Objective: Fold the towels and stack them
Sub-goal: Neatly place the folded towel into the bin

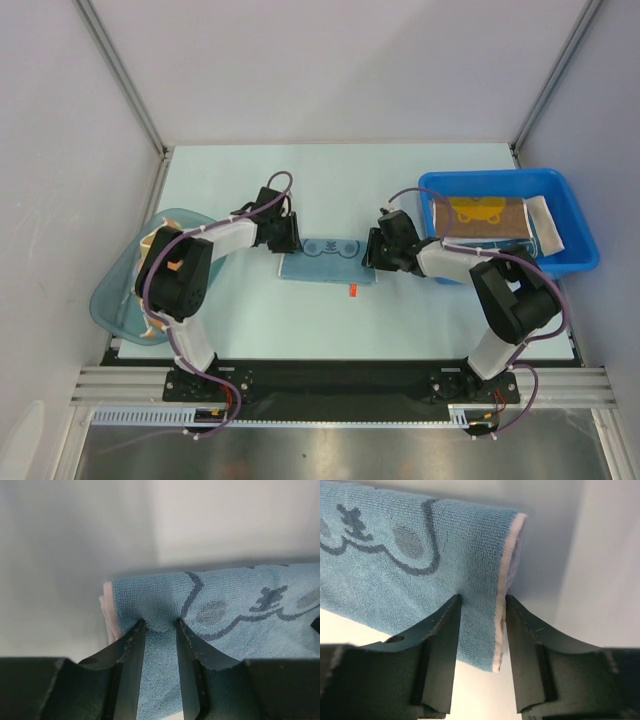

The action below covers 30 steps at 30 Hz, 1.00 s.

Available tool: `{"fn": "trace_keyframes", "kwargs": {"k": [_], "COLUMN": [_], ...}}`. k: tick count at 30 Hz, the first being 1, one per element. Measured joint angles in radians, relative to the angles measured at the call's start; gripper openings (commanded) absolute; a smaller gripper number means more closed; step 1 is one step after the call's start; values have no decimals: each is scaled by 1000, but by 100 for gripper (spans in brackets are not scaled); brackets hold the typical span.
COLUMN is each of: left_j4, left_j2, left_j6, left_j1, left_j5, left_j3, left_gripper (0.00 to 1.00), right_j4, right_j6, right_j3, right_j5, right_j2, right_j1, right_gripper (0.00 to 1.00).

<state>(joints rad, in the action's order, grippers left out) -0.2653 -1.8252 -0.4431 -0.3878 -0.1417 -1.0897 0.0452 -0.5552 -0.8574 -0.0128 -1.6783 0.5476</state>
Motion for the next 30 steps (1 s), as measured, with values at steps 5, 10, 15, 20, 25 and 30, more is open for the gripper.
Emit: {"fn": "trace_keyframes", "kwargs": {"k": [5,10,15,20,25,30], "left_j4": [26,32,-14,-195,-287,-320], "left_j2": [10,19,32,93,212,336], "left_j6": [-6,-25,-28,1,55,97], "left_j1": [0,2,10,28,39,40], "left_j5": [3,9,16,95,164,165], "left_j3": [22,31,24,-55,-157,-158], "left_gripper": [38,38,39,43,45,45], "right_j4": [-27,-38,4,206,393,566], "right_j6": [-3,-7,18,91,153,222], "right_j3": [6,12,5,-105,-267,-410], "right_j5": [-8,-12,-11,14,52,78], "right_j2": [-8,-13,3,35,72,85], "right_j1": [10,17,21,35,37,31], "right_gripper": [29,0,0,0,0,0]}}
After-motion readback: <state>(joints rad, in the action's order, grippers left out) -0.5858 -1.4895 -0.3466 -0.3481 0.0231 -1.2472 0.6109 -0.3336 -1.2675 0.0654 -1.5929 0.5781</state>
